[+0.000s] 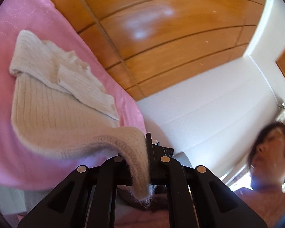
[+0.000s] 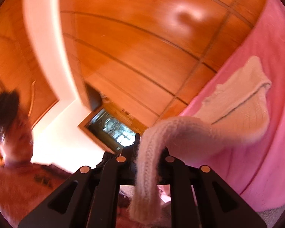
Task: Fold small clothes
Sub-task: 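Lift the sweater edge with both grippers and fold it over onto itself, then lower the folded sweater onto the bedspread and open both grippers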
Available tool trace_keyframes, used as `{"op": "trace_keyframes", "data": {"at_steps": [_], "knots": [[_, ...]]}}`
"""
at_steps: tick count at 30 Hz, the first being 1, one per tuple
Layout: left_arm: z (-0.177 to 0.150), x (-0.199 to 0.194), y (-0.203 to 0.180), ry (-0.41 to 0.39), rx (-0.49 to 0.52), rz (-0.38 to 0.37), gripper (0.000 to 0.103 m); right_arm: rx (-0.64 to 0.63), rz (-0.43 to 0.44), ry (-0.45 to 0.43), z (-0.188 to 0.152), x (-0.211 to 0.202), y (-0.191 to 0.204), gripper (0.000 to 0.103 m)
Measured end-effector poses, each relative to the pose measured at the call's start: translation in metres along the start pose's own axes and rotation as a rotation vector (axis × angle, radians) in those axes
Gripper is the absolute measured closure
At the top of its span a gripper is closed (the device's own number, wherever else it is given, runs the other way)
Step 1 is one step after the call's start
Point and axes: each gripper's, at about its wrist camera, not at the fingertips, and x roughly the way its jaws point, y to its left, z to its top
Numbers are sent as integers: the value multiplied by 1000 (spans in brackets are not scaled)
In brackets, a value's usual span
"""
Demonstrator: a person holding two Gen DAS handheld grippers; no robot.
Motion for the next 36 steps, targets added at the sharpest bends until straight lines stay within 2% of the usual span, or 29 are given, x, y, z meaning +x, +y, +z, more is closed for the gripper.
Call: {"op": "trace_keyframes", "data": {"at_steps": [3,7,11,16,18,19,20,21,23,25,26,27,28,29,30,31,33,36], "knots": [[22,15,8,-12,33,34,97,36,-38,-11,29,20,-16,93],[57,37,22,-12,86,115,97,91,-95,-10,67,51,-43,93],[90,53,47,-25,94,211,97,173,-174,-14,90,72,-83,92],[124,75,93,-49,36,342,97,247,-296,-40,109,92,-126,92],[133,78,116,-96,-21,395,97,275,-367,-72,114,99,-143,91],[136,79,125,-123,-49,412,96,278,-405,-88,115,101,-150,86],[139,82,138,-146,-84,446,89,276,-438,-103,116,102,-155,78],[139,84,147,-160,-108,466,77,270,-481,-137,115,102,-159,60],[135,86,158,-209,-98,501,66,219,-491,-207,112,97,-157,59],[124,84,156,-269,13,520,63,106,-532,-217,105,102,-150,56],[119,86,153,-281,62,518,55,56,-555,-208,102,105,-147,55],[114,87,150,-288,106,514,43,-18,-603,-189,96,111,-138,51],[110,88,146,-292,144,512,37,-47,-628,-177,93,114,-134,43],[106,88,140,-286,176,515,28,-93,-692,-152,92,122,-125,39],[104,91,138,-277,195,524,26,-131,-759,-121,91,129,-118,32],[103,93,137,-265,205,540,26,-159,-806,-93,91,138,-113,31],[103,97,139,-261,203,548,26,-265,-928,23,91,163,-101,31],[105,98,140,-264,199,549,26,-372,-990,80,94,185,-90,31]]}}
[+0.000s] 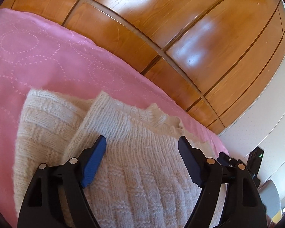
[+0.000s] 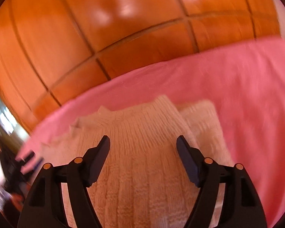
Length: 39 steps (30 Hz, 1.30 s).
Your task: Fold small clothes
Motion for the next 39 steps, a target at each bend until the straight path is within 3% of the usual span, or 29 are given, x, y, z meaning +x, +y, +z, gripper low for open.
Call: {"op": "trace_keyframes", "data": {"at_steps": [4,6,8,9,11,15,19,22,25,27,29,34,36,39], "knots": [[-1,9,-6,8,18,33,26,-82,-81,49,18,23,16,31],[-3,9,-9,11,26,47,26,-187,-175,107,18,43,30,29],[-4,11,-11,15,33,63,26,-271,-330,147,13,68,34,21],[-4,11,-12,18,38,73,26,-284,-379,152,7,75,30,11],[-4,13,-14,24,53,104,26,-226,-373,158,1,83,16,7],[-1,14,-34,49,91,270,26,-193,-365,148,-1,77,6,5],[1,11,-71,50,87,222,26,-195,-366,140,-1,77,7,5],[-2,20,-102,74,175,209,26,-194,-366,136,-3,74,9,4],[-12,46,-130,146,294,220,26,-193,-368,132,3,74,10,3],[-21,72,-140,219,370,275,26,-191,-366,129,1,71,9,2],[-27,100,-138,284,409,340,30,-190,-366,128,0,71,9,2],[-16,141,-117,275,450,446,30,-165,-414,117,2,73,6,2],[-14,151,-104,277,430,445,26,-157,-437,117,3,75,5,2],[-7,151,-88,282,347,384,25,-151,-434,125,5,77,4,2]]}}
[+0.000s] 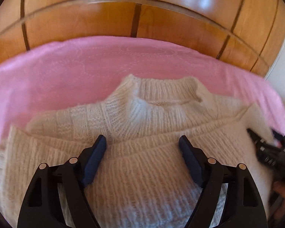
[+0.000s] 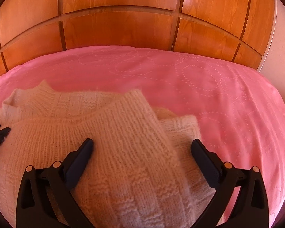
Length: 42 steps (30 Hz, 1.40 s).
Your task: Fold small clothes
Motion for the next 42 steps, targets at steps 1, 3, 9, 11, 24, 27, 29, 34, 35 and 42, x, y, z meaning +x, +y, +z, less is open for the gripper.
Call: {"op": "trace_keyframes", "data": {"at_steps": [1,3,9,11,24,27,29,34,35,42], "knots": [[-2,-2,2,-9,-4,-10,25,5,9,0,0,0,-1,2],[-7,-11,0,-34,-10,-33,25,19,33,-2,0,0,-5,2],[-48,-75,17,-200,-91,19,20,34,53,-35,-2,-5,-10,2],[-68,-98,23,-271,-98,93,17,33,50,-43,-2,-6,-9,2],[-99,-99,55,-239,-133,124,4,-51,56,-73,-21,-44,0,2],[-101,-100,56,-246,-136,117,4,-81,64,-112,-36,-72,1,2],[-102,-101,58,-247,-136,117,4,-92,102,-115,-48,-87,3,2],[-102,-102,58,-249,-137,115,4,-153,143,-102,-84,-112,10,2],[-102,-102,58,-248,-136,116,4,-164,138,-100,-88,-115,10,2],[-102,-103,59,-249,-138,112,4,-241,99,-62,-114,-103,16,2]]}}
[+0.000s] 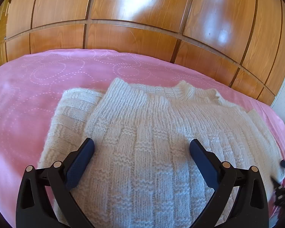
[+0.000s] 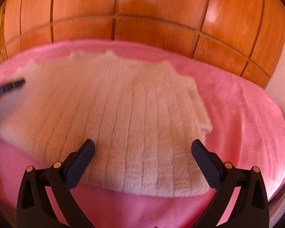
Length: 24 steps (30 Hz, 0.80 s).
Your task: Fold small clothes
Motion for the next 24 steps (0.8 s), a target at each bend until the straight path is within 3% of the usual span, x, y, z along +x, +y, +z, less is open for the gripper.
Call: {"op": "trace_keyframes", "data": {"at_steps": [4,7,11,16,19,22,24], "knots": [[2,-13,8,-19,-41,-71,4,45,-10,-56,-10,1,1,2],[2,-35,24,-56,-132,-119,4,41,-13,-62,-10,1,1,2],[1,-55,52,-89,-257,-21,4,55,-13,-72,-12,0,1,2],[-8,-46,81,11,-371,-10,4,66,-11,-88,-15,-2,1,2],[-12,-46,80,34,-349,-58,4,73,-2,-88,-15,-3,0,2],[-11,-40,70,90,-334,-196,4,78,2,-88,-15,-3,-2,2],[-6,-29,60,136,-271,-171,7,81,4,-91,-16,-3,-2,2]]}}
